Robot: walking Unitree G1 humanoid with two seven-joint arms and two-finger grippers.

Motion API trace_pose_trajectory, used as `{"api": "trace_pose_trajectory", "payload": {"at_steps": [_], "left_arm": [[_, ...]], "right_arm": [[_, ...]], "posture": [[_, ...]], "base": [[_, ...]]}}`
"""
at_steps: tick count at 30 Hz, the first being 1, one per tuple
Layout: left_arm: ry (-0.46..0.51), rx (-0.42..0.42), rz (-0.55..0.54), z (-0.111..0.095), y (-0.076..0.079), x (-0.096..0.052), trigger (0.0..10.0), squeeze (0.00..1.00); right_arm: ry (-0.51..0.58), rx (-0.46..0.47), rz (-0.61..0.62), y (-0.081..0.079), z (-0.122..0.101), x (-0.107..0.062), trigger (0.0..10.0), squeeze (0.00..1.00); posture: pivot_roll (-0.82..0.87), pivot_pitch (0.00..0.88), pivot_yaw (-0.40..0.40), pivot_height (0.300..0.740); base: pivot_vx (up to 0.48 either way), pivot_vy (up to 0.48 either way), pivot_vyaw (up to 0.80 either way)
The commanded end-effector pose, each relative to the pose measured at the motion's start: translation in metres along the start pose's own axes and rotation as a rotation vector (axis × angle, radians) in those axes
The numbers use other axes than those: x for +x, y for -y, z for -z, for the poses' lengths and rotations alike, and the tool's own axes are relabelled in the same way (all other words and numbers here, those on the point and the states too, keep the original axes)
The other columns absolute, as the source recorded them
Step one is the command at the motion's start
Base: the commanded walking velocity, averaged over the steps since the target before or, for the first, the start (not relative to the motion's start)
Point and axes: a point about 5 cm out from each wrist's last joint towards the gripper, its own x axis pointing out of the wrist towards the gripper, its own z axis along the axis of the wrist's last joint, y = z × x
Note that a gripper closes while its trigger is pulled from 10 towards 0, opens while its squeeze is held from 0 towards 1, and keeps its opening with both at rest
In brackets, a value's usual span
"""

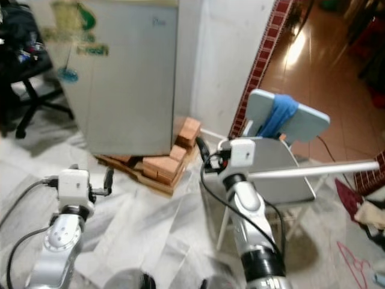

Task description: Restocking fridge

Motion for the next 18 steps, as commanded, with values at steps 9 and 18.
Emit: {"api": "trace_pose_trajectory", "payload": {"at_steps": [9, 18], "left_arm": [[0.061, -0.019, -0.007, -0.011, -0.008, 0.009, 10.0, 0.00], [0.044, -0.053, -0.008, -0.005, 0.002, 0.000, 10.0, 0.00]], "right_arm": [[0.043, -0.169, 0.075, 0.021, -0.006, -0.005, 10.0, 0.00], [0.016, -0.145, 0.070, 0.013, 0.000, -0.012, 10.0, 0.00]], "posture": [[0.08, 0.000, -0.055, 0.740], [0.08, 0.016, -0.079, 0.740]], "base": [[0.000, 0.480, 0.00], [0.000, 0.480, 0.00]]}}
